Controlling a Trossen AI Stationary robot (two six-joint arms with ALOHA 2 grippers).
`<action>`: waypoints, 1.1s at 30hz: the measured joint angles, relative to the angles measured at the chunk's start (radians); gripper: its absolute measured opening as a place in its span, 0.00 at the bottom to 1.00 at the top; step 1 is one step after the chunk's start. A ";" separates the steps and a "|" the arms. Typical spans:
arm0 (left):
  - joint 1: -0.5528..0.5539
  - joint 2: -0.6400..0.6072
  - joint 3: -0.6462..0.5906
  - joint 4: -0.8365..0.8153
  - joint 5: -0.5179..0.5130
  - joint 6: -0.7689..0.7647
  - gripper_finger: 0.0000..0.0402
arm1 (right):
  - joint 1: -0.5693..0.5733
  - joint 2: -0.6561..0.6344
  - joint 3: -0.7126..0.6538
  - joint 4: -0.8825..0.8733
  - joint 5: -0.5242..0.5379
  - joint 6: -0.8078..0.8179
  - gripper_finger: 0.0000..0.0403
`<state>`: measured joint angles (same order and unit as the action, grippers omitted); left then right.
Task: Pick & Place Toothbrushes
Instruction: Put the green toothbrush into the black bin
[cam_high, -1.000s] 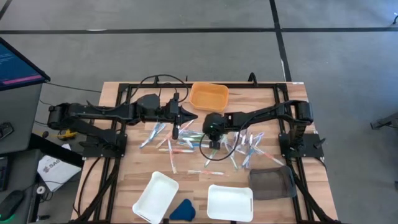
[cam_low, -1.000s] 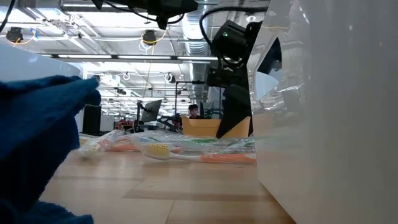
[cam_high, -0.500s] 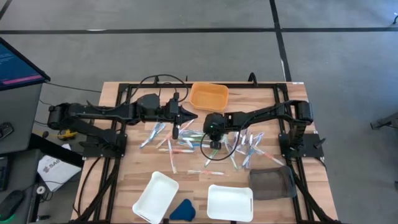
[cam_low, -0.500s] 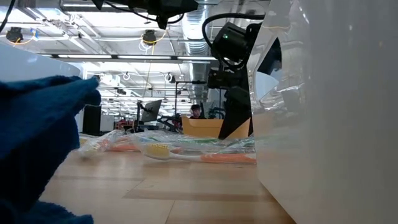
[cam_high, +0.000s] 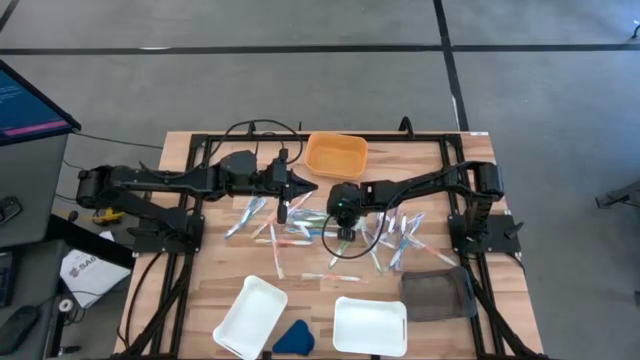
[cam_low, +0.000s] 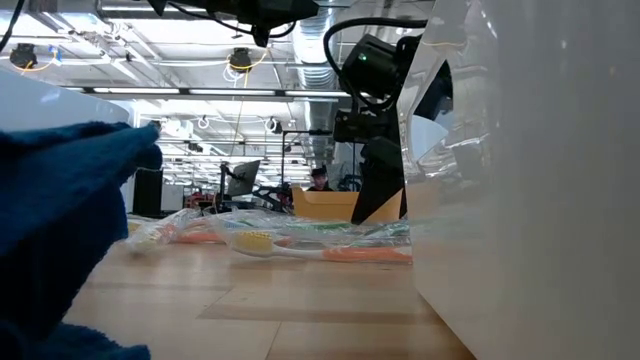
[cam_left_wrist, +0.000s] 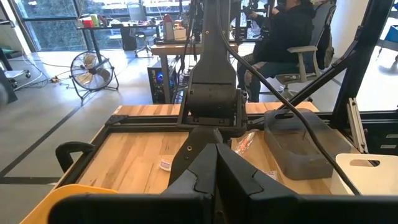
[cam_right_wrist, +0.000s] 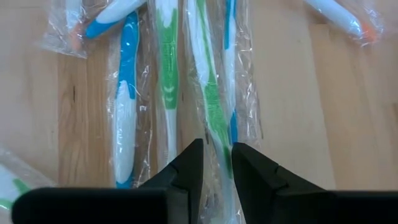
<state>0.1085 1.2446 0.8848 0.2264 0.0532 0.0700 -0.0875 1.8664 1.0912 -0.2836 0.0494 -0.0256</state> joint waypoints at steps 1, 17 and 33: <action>0.000 0.000 0.000 0.000 0.000 0.000 0.01 | -0.001 0.000 0.000 0.000 0.000 0.000 0.19; 0.000 0.000 0.000 0.000 0.000 0.000 0.01 | 0.000 0.000 0.000 0.001 0.003 0.000 0.43; 0.000 0.000 0.000 -0.001 0.000 0.000 0.01 | -0.002 0.021 0.000 0.003 0.001 0.000 0.45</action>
<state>0.1085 1.2446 0.8845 0.2256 0.0530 0.0700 -0.0898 1.8876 1.0912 -0.2809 0.0499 -0.0256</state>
